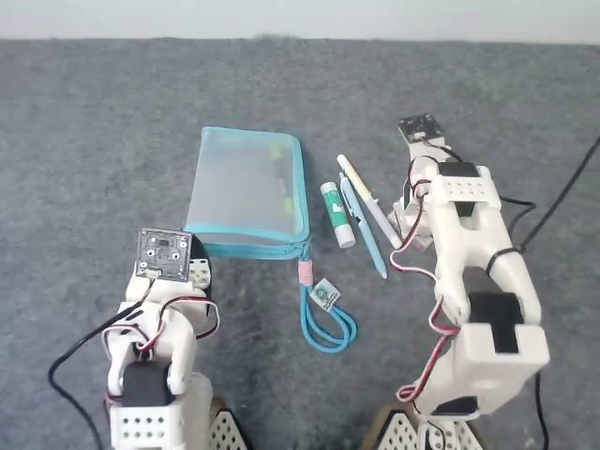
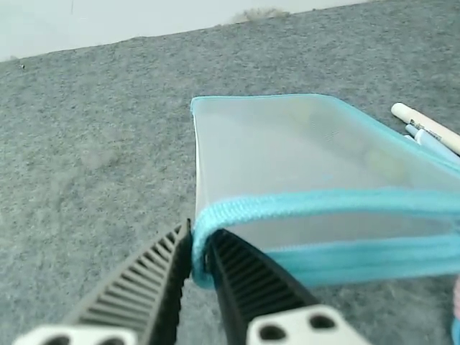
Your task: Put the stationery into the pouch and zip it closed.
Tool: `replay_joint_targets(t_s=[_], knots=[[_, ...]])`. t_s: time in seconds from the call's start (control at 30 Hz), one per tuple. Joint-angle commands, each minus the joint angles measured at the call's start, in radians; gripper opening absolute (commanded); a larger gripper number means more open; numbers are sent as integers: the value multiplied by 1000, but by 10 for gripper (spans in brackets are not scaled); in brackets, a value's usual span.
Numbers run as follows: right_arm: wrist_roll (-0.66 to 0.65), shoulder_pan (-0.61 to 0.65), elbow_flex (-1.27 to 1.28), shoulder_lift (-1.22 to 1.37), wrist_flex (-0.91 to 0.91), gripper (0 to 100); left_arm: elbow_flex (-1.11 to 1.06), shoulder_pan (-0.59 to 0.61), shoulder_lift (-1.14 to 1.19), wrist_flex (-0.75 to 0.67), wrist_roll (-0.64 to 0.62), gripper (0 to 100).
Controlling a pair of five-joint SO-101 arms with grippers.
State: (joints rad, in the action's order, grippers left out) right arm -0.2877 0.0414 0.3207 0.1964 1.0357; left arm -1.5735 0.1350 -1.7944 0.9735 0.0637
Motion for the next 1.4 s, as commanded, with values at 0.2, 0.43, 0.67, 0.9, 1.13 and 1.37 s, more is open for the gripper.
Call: replay_joint_targets(t_s=[0.2, 0.43, 0.67, 0.9, 1.13, 1.37], knots=[[-193, 8, -101, 113, -15, 205, 12, 6, -21, -20, 0, 12], [-324, 18, -117, 163, 54, 205, 12, 8, -21, -20, 0, 12], [-385, 12, -123, 171, 87, 204, 12, 8, -21, -20, 0, 12], [-393, -2, -124, 165, 148, 141, 12, 8, -21, -20, 0, 12], [-385, -4, -123, 171, 194, 139, 12, 8, -21, -20, 0, 12], [-222, -19, -124, 117, 183, 7, 12, 8, -21, -20, 0, 12]])
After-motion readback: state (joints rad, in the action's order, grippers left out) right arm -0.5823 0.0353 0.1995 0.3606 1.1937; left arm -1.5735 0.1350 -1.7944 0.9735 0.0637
